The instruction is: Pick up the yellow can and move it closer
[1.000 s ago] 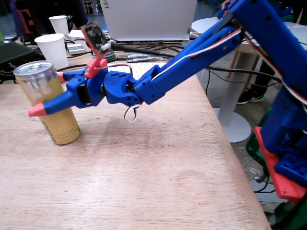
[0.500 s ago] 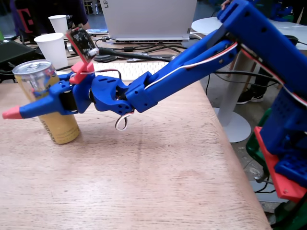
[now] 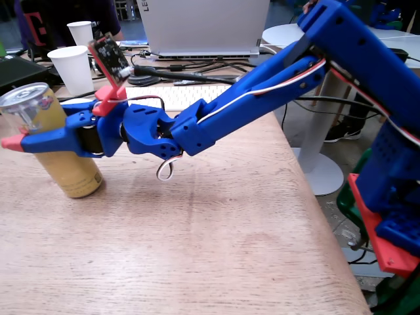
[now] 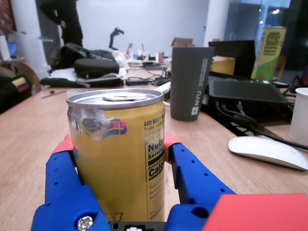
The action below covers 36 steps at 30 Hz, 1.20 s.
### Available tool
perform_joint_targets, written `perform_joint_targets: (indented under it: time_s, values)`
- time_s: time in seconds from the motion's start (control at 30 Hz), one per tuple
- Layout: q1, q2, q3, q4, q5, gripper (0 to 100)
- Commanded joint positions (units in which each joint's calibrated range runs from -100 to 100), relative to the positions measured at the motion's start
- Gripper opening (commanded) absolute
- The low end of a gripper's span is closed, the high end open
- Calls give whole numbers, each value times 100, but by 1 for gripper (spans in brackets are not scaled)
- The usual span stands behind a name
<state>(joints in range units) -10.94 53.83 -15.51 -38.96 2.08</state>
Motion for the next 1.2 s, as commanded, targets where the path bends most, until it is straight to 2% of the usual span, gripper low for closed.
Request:
perform_joint_targets:
  time_s: [0.0, 0.37, 0.53, 0.67, 0.87, 1.03, 1.17]
  values:
    - [28, -91, -219, 13, 15, 21]
    - [12, -203, -172, 46, -39, 21]
    - [-361, -1403, -190, 2033, -49, 22]
    - [-615, -2012, -172, 2460, -49, 22]
    - [-953, -2844, -172, 3962, -54, 22]
    - [-970, -3247, 102, 4069, -54, 22]
    - [-1630, -4671, 1971, 4069, -54, 22]
